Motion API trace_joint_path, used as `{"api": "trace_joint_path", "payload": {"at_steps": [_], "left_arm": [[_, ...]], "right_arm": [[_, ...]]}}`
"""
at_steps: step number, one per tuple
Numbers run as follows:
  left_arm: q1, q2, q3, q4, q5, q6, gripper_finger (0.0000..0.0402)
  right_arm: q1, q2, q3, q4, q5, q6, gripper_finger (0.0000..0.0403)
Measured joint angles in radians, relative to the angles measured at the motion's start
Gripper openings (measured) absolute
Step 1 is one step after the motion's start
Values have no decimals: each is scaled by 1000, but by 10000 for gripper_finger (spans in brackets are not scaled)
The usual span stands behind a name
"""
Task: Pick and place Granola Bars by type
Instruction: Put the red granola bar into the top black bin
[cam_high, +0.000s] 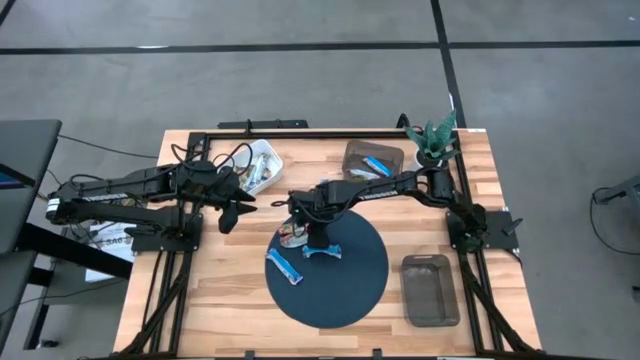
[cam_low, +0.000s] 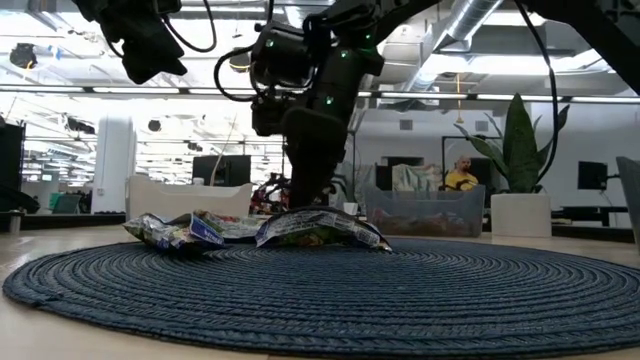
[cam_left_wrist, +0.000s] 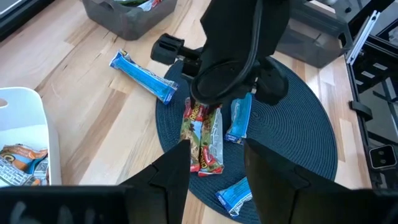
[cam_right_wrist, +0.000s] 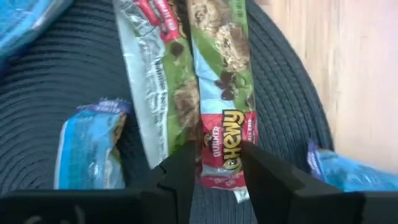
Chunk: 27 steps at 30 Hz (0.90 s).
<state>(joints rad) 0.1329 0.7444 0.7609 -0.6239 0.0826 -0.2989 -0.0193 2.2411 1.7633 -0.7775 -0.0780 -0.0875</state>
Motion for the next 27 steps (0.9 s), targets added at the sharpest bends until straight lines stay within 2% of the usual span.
{"api": "trace_joint_path", "payload": {"at_steps": [10, 14, 20, 27], "left_arm": [[0, 0, 0, 1, -1, -16, 141], [0, 0, 0, 1, -1, -20, 141], [0, 0, 0, 1, -1, -24, 141], [0, 0, 0, 1, -2, -24, 141]], "right_arm": [[2, 20, 2, 7, 25, 0, 117], [-1, 20, 1, 2, 31, 0, 89], [0, 20, 2, -2, 32, 0, 14], [-1, 21, 0, -2, 31, 34, 4]]}}
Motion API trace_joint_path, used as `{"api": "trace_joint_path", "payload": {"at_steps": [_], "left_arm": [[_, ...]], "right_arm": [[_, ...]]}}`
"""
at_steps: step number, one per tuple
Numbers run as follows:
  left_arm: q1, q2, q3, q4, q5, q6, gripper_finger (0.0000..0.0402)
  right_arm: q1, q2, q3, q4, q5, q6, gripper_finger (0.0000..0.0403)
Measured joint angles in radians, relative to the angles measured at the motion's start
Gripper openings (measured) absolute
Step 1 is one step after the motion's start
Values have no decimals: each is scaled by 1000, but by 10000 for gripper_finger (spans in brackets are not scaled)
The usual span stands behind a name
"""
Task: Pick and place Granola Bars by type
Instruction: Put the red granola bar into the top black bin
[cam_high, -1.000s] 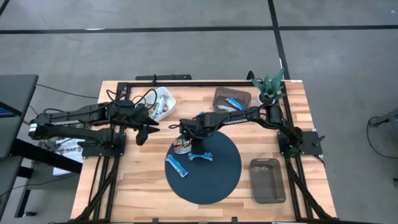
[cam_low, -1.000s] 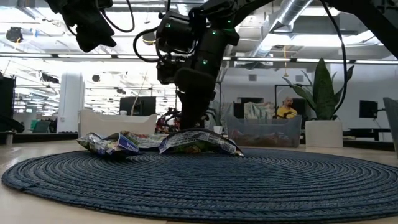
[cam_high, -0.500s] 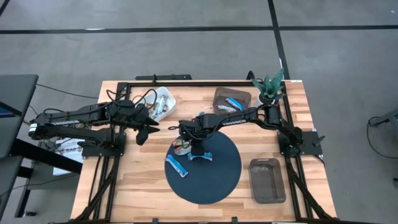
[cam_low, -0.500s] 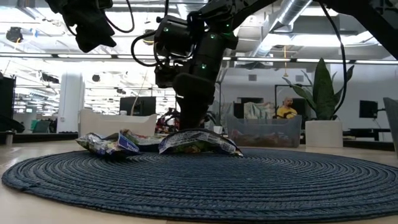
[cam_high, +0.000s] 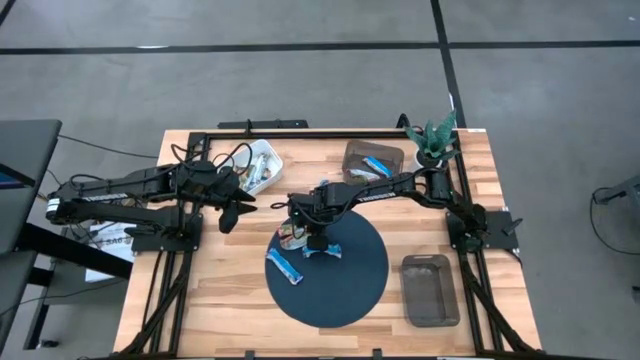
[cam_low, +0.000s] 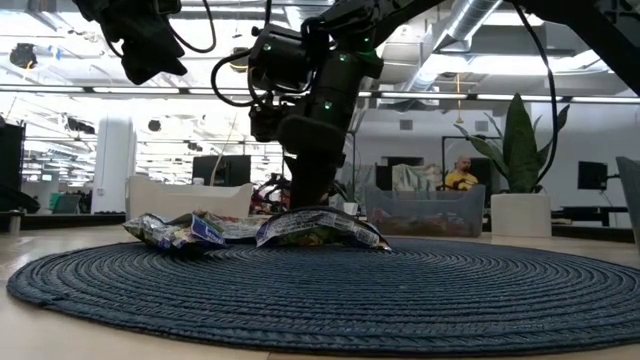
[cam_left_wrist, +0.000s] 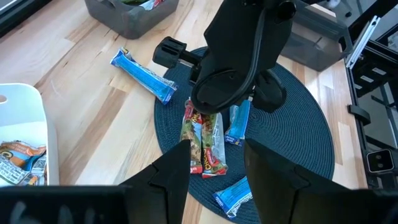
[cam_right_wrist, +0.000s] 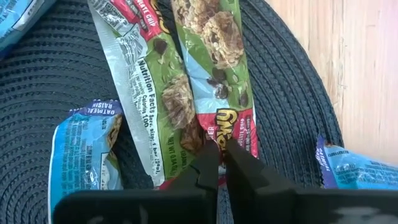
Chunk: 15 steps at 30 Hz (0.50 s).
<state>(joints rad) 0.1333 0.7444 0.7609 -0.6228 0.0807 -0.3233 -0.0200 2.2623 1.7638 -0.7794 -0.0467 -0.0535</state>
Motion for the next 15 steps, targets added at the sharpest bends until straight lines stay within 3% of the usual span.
{"api": "trace_joint_path", "payload": {"at_steps": [15], "left_arm": [[0, 0, 0, 1, -2, 0, 141]], "right_arm": [[-36, -7, 98, -56, 50, 2, 0]]}}
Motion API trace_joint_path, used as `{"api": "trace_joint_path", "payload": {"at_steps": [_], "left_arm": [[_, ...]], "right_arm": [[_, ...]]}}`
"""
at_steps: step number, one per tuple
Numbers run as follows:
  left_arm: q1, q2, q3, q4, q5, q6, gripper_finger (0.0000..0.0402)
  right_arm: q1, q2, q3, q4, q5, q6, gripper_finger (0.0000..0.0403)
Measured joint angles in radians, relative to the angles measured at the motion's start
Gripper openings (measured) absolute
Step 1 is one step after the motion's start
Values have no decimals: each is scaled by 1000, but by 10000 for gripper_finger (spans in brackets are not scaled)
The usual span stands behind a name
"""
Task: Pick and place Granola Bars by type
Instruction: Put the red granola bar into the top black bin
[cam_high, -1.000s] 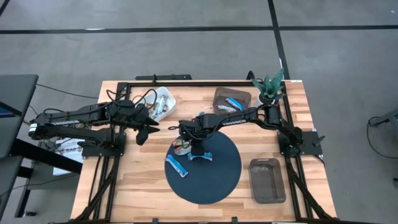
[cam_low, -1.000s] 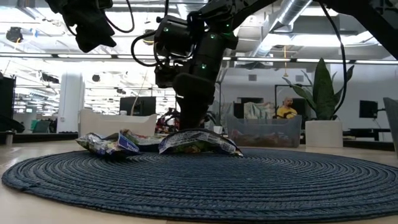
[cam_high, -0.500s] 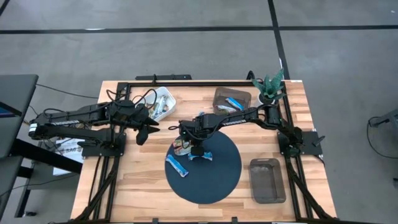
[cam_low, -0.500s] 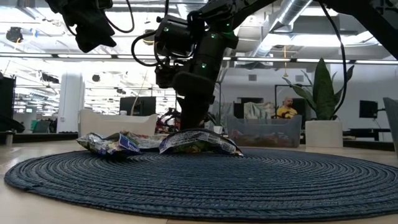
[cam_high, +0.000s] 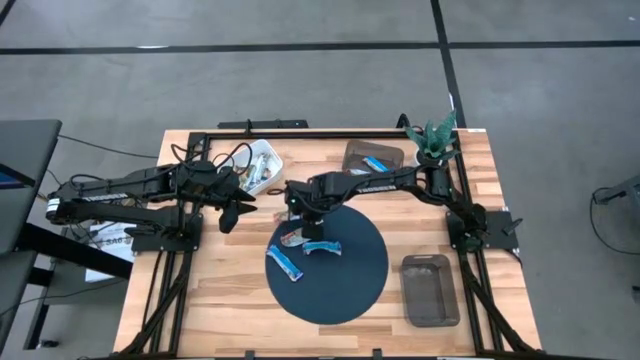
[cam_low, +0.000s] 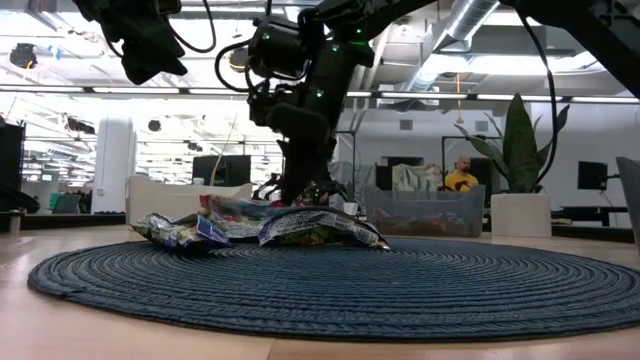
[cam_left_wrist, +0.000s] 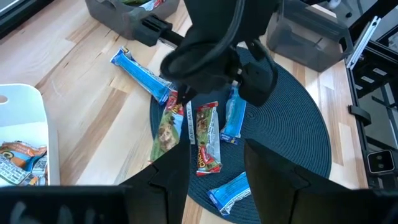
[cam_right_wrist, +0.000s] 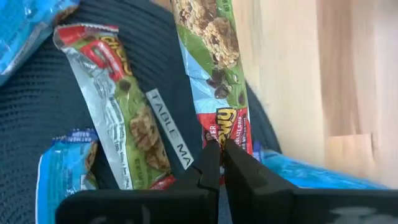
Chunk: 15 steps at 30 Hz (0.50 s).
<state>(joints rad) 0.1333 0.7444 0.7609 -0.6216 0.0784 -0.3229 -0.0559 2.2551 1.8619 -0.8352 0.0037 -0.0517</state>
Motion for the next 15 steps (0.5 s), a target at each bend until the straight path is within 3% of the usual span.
{"api": "trace_joint_path", "payload": {"at_steps": [15], "left_arm": [[0, 0, 0, 0, 1, 0, 141]], "right_arm": [[-8, -2, 12, -141, 0, 37, 0]]}}
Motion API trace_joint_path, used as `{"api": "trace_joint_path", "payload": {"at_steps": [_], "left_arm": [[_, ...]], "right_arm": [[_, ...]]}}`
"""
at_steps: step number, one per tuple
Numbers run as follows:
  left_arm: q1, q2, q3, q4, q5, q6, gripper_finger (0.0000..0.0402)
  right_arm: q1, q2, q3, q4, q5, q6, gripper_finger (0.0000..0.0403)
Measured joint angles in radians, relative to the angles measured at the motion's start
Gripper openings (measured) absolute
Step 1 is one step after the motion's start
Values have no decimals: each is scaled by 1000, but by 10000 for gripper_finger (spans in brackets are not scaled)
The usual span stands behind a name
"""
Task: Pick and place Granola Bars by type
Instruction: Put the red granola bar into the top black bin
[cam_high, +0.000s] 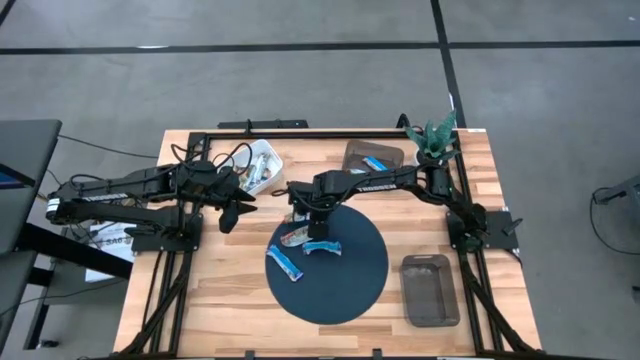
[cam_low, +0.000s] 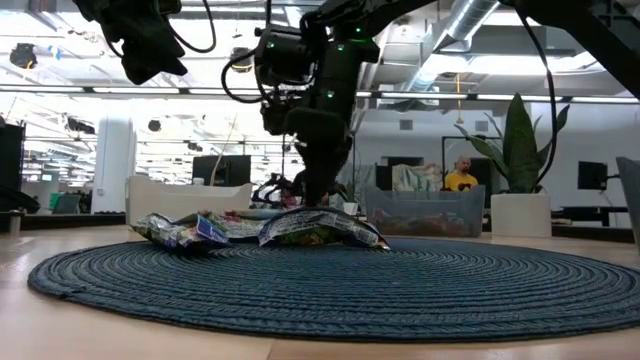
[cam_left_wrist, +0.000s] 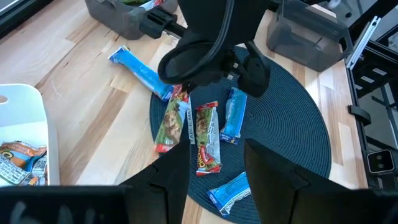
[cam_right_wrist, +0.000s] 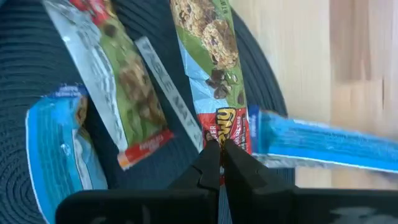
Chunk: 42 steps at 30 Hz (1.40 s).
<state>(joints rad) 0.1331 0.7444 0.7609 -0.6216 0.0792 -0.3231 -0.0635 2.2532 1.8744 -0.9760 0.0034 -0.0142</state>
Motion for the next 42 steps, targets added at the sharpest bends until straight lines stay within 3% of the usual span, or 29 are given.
{"api": "trace_joint_path", "payload": {"at_steps": [9, 15, 27, 32, 36, 42], "left_arm": [[0, 0, 0, 0, 0, -1, 141], [0, 0, 0, 3, 1, 2, 141], [0, 0, 0, 3, 2, 7, 141], [0, 0, 0, 3, 2, 23, 141], [0, 0, 0, 3, -4, 37, 141], [0, 0, 0, 3, -7, 40, 141]], "right_arm": [[-39, -106, 3, -44, 164, 126, 0], [-141, -183, 2, -237, 269, 267, 0], [-328, -215, 2, -505, 284, 366, 0], [-374, -222, 1, -589, 184, 367, 0], [-388, -222, 0, -594, 179, 366, 1], [-380, -222, 0, -580, 176, 357, 46]]}}
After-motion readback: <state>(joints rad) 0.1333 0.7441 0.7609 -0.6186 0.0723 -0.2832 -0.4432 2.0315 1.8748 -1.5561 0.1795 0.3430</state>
